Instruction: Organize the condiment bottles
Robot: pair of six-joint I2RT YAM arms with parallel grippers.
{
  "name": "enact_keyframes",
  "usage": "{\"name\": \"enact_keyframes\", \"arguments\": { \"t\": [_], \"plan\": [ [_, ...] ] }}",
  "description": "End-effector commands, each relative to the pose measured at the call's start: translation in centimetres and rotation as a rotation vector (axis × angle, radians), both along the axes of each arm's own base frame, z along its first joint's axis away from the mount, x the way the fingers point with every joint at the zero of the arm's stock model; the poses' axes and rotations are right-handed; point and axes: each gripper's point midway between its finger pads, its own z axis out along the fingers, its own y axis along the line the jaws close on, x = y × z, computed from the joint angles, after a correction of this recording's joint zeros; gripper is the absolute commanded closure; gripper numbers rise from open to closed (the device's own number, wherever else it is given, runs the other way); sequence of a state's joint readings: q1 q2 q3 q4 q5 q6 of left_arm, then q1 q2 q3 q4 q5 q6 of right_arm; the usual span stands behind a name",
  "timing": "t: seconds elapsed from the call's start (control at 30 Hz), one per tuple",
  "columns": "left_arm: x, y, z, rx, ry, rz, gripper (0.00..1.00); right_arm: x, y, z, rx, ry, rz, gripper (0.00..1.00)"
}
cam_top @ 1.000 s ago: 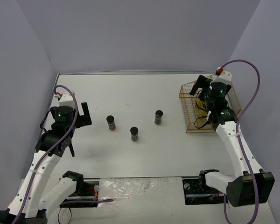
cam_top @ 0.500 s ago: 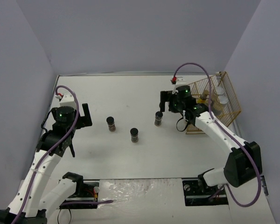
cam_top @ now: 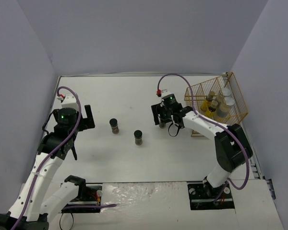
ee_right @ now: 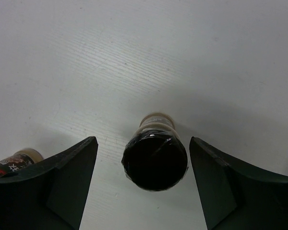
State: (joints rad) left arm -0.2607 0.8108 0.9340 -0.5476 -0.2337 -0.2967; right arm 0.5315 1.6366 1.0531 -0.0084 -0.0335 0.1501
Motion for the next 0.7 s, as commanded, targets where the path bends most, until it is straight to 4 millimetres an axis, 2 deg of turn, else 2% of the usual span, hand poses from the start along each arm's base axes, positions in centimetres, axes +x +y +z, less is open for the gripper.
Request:
{"name": "enact_keyframes", "arguments": {
  "t": [0.0,0.17,0.23,0.33,0.47,0.6,0.67],
  "plan": [
    [0.9,-0.1,2.3,-0.019,-0.077,0.007,0.03,1.8,0.8,2.1,0.017,-0.092,-0.003,0.34],
    [0.8,0.0,2.4,-0.018,-0.079,0.008,0.03,2.0,-0.5,2.8,-0.019,-0.132,-0.053,0.6],
    [0.8,-0.1,2.4,-0.02,-0.08,0.008,0.03,2.3,-1.0,4.1,-0.019,-0.166,-0.074,0.69],
    [0.8,-0.1,2.3,-0.021,-0.077,0.006,0.03,3.0,-1.6,7.0,-0.004,-0.225,-0.106,0.8],
    [0.8,-0.1,2.3,-0.021,-0.077,0.006,0.03,4.2,-4.2,10.9,0.003,-0.275,-0.204,0.87],
    [0.8,-0.1,2.3,-0.019,-0.078,0.007,0.03,6.3,-9.1,15.2,0.028,-0.348,-0.374,0.87],
    [0.8,-0.1,2.4,-0.018,-0.079,0.008,0.03,6.9,-11.4,16.3,0.031,-0.371,-0.448,0.88]
  ]
}}
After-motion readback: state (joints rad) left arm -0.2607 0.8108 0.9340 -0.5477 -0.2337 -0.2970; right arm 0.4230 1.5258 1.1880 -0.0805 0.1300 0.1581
